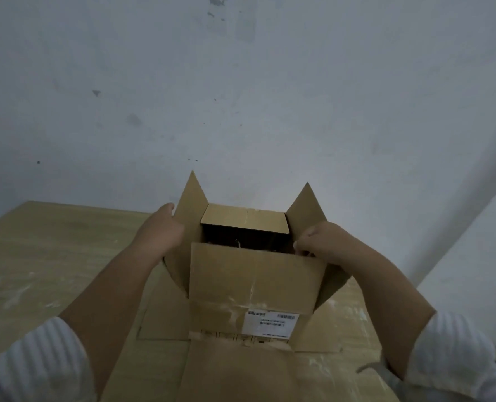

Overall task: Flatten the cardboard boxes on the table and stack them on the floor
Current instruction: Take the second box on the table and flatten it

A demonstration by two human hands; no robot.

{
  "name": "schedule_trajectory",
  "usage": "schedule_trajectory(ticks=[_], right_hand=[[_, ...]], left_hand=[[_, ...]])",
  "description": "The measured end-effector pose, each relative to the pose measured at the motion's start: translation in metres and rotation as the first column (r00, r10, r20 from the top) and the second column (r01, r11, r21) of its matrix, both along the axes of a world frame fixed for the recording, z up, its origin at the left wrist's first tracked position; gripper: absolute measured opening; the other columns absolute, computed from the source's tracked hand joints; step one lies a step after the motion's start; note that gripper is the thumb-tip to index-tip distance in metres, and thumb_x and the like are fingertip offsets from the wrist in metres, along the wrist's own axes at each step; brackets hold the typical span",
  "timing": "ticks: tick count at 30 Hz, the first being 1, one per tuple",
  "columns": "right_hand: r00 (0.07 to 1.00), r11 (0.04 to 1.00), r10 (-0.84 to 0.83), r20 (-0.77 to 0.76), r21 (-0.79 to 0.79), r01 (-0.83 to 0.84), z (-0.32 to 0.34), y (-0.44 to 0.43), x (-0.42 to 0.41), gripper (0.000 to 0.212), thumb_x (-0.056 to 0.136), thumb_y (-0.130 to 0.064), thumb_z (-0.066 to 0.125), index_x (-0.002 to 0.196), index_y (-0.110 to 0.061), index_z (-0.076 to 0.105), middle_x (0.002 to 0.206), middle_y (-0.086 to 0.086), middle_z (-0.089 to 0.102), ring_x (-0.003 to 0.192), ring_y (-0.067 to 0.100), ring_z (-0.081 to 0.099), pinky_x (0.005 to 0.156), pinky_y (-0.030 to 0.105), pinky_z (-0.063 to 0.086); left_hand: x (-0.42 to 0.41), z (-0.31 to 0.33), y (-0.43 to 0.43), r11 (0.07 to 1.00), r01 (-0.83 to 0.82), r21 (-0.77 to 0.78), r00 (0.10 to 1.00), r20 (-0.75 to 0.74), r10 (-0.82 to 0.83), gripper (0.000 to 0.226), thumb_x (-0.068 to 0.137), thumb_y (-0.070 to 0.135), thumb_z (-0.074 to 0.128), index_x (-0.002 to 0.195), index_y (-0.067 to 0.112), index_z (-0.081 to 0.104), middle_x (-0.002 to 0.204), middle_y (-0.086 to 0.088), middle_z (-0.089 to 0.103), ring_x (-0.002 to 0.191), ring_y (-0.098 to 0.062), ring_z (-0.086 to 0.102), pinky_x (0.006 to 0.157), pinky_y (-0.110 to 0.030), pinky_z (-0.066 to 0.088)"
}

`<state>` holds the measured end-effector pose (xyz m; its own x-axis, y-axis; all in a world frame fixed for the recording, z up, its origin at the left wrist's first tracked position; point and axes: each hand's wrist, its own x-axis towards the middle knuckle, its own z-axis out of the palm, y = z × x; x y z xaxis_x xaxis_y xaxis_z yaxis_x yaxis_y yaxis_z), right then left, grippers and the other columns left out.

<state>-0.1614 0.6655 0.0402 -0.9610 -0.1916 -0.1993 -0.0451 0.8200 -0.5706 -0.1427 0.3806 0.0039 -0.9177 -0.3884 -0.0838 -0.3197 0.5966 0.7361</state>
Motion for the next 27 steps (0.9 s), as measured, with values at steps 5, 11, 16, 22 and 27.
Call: schedule_trajectory(ticks=[5, 11, 16, 22, 27], right_hand=[[0.972, 0.947, 0.206, 0.11, 0.228, -0.226, 0.006, 0.002, 0.015, 0.029, 0.089, -0.033, 0.059, 0.093, -0.009, 0.073, 0.097, 0.009, 0.067, 0.083, 0.013, 0.056, 0.068, 0.023, 0.04], [0.981, 0.888, 0.173, -0.084, 0.444, -0.118, -0.007, 0.009, 0.005, 0.049, 0.086, -0.042, 0.061, 0.132, -0.03, 0.052, 0.136, -0.001, 0.048, 0.123, 0.022, 0.043, 0.1, 0.039, 0.035], [0.979, 0.902, 0.187, -0.083, 0.409, -0.137, -0.009, 0.0, 0.005, 0.037, 0.09, -0.017, 0.056, 0.127, -0.015, 0.059, 0.127, 0.005, 0.059, 0.106, 0.019, 0.056, 0.079, 0.024, 0.044], [0.97, 0.86, 0.233, -0.066, 0.48, -0.174, -0.008, -0.008, -0.02, 0.045, 0.088, -0.028, 0.062, 0.131, -0.017, 0.054, 0.125, 0.005, 0.059, 0.107, 0.021, 0.055, 0.076, 0.024, 0.042], [0.928, 0.725, 0.353, -0.117, 0.662, -0.192, -0.007, -0.016, -0.081, 0.032, 0.083, -0.023, 0.064, 0.111, -0.008, 0.063, 0.125, 0.015, 0.053, 0.091, 0.024, 0.058, 0.075, 0.03, 0.049]], left_hand=[[0.011, -0.005, 0.032, 0.984, 0.047, -0.173, 0.996, -0.069, -0.06, 0.041, 0.09, 0.033, 0.05, 0.128, 0.019, 0.044, 0.113, -0.003, 0.06, 0.089, -0.023, 0.059, 0.071, -0.033, 0.046], [0.011, -0.003, 0.039, 0.978, 0.037, -0.207, 0.998, -0.046, -0.047, 0.036, 0.088, 0.007, 0.046, 0.123, 0.016, 0.047, 0.093, -0.005, 0.059, 0.074, -0.02, 0.055, 0.058, -0.03, 0.041], [0.006, 0.006, 0.035, 0.971, 0.035, -0.237, 0.999, -0.019, -0.04, 0.046, 0.088, -0.003, 0.043, 0.131, 0.013, 0.049, 0.107, -0.011, 0.062, 0.085, -0.025, 0.057, 0.076, -0.038, 0.05], [-0.002, 0.005, 0.027, 0.947, -0.019, -0.321, 1.0, -0.006, 0.018, 0.049, 0.09, 0.002, 0.042, 0.137, 0.015, 0.043, 0.121, -0.011, 0.06, 0.086, -0.021, 0.053, 0.074, -0.035, 0.046], [-0.003, 0.002, 0.032, 0.922, -0.02, -0.386, 1.0, 0.009, 0.025, 0.05, 0.092, 0.007, 0.041, 0.141, 0.015, 0.037, 0.127, -0.01, 0.058, 0.104, -0.028, 0.058, 0.075, -0.035, 0.043]])
